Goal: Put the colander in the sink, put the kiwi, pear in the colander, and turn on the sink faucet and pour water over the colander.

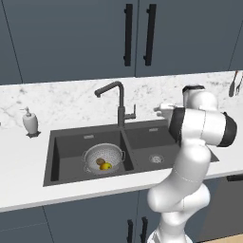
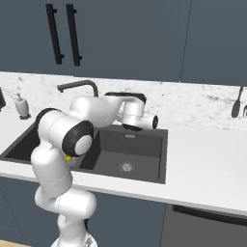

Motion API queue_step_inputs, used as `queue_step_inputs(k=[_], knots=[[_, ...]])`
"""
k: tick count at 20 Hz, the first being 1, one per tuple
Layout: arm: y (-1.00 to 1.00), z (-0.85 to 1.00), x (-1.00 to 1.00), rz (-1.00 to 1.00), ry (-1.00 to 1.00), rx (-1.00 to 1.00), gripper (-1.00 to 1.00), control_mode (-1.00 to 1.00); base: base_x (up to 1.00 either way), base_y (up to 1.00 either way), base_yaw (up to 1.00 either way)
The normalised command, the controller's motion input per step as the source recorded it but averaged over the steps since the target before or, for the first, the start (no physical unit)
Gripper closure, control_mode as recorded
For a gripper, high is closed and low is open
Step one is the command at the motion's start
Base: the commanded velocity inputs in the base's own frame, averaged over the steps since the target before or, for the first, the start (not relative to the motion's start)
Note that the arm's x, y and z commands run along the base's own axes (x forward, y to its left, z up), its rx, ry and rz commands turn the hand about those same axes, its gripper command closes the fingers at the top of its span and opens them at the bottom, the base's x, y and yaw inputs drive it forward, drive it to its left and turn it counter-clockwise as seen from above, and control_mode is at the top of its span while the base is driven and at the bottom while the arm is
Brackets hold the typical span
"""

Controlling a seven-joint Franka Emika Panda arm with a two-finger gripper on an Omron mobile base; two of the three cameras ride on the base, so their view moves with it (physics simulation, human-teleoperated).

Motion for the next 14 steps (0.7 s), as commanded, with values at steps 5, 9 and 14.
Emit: queue_step_inputs(k=[5,9,14], knots=[[-0.07,-0.28,0.13,0.06,-0.25,0.01,-1.00,-1.00,0.00,0.00,0.00],[0.00,-0.23,0.37,0.09,-0.24,0.04,-1.00,-1.00,0.00,0.00,0.00],[0.06,-0.07,0.41,0.05,-0.16,0.01,-1.00,-1.00,0.00,0.00,0.00]])
